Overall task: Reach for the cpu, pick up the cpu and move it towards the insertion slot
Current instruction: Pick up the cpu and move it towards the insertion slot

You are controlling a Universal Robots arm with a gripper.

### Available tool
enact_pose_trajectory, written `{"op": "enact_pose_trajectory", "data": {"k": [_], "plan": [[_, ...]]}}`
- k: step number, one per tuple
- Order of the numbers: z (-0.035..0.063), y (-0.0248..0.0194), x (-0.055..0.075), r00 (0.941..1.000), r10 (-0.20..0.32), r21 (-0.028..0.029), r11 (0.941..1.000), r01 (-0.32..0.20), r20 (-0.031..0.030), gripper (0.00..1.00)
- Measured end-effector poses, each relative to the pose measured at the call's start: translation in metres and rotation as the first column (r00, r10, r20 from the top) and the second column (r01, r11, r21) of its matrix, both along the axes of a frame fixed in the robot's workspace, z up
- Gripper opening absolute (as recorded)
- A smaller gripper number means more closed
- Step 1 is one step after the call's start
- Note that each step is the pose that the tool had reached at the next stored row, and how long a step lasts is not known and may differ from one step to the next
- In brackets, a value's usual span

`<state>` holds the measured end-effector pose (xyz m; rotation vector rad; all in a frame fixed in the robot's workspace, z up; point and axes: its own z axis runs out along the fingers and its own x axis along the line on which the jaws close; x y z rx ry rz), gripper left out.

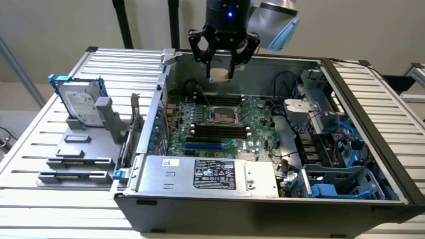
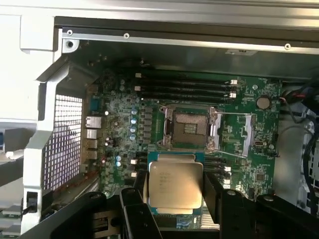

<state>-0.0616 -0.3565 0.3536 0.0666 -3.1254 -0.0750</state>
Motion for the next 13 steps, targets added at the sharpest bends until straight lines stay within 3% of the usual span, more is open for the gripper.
{"op": "enact_pose_trajectory", "data": {"k": [9, 13], "plan": [[-0.0152, 0.0206, 0.015, 1.0000, 0.000, -0.0003, 1.0000, 0.000, 0.0001, 0.55], [-0.0160, 0.0250, 0.023, 1.0000, -0.001, -0.0022, 1.0000, 0.001, 0.0000, 0.55]]}}
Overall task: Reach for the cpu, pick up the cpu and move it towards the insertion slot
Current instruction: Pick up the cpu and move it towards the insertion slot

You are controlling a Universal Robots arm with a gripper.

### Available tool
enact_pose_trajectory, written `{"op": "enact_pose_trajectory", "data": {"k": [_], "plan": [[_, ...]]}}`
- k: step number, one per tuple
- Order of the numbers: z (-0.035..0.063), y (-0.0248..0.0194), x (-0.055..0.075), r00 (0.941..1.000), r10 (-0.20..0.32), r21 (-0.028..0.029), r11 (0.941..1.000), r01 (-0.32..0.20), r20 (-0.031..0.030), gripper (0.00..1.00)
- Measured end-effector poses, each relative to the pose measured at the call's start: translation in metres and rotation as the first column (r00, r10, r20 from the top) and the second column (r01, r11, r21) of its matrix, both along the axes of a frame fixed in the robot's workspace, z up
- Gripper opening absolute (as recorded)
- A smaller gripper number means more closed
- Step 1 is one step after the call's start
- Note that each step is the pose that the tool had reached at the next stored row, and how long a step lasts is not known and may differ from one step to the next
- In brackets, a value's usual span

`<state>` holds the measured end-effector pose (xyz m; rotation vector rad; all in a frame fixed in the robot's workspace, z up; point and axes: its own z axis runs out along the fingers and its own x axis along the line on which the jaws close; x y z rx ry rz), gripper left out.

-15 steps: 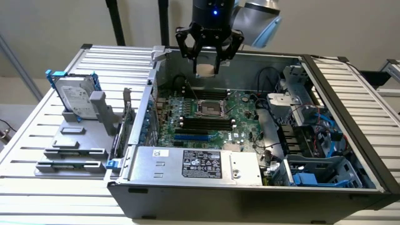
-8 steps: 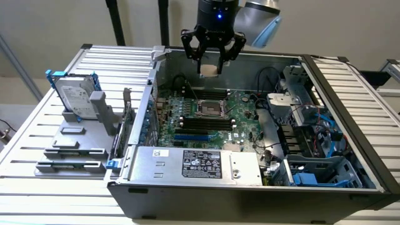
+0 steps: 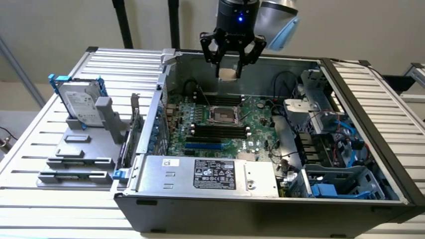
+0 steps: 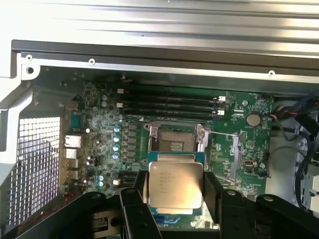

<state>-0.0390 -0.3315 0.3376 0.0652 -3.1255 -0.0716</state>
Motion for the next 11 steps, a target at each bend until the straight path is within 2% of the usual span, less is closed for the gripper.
{"op": "enact_pose_trajectory", "data": {"k": [4, 11], "plan": [[0.0001, 0.0003, 0.0051, 1.0000, -0.001, -0.0004, 1.0000, 0.001, -0.0005, 0.55], [0.0000, 0.0004, 0.0052, 1.0000, -0.001, -0.0002, 1.0000, 0.001, -0.0006, 0.55]]}}
